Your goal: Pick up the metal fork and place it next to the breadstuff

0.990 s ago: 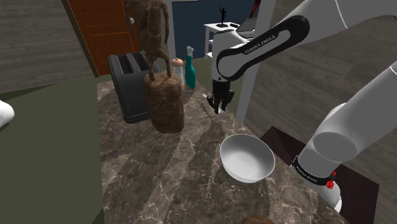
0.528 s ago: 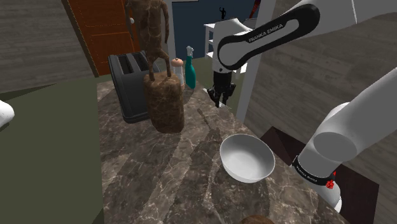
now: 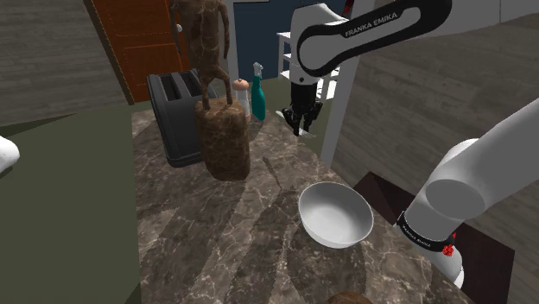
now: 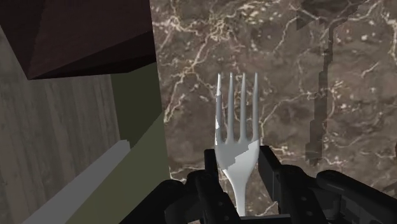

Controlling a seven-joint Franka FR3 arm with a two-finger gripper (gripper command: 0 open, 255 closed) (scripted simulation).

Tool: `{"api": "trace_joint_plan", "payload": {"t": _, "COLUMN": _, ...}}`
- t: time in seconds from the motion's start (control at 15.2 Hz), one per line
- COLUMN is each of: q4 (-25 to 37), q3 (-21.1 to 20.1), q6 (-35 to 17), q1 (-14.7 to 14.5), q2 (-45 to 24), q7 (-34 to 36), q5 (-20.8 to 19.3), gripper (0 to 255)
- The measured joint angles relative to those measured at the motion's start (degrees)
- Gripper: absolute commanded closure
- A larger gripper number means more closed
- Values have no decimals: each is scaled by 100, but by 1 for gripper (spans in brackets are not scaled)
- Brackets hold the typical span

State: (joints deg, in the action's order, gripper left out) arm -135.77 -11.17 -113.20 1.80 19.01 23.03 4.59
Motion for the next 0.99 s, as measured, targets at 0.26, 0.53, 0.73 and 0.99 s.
{"api": "trace_joint_plan", "payload": {"t": 0.26, "q4": 251, "q3": 28, "q6": 324, "q1": 11, "q2": 72, "q7": -15, "q5": -9, "gripper": 255}}
{"api": "trace_joint_plan", "payload": {"t": 0.53, "q4": 503, "q3": 42, "q6": 643, "q1": 12, "q2": 139, "q7": -9, "q5": -11, "gripper": 255}}
{"api": "trace_joint_plan", "payload": {"t": 0.73, "q4": 705, "q3": 62, "q6": 883, "q1": 19, "q2": 179, "q7": -18, "q5": -18, "gripper": 255}}
{"api": "trace_joint_plan", "payload": {"t": 0.99, "q4": 951, "q3": 79, "q6": 1182, "q1": 22, "q2": 231, "q7": -17, "q5": -22, "gripper": 255}}
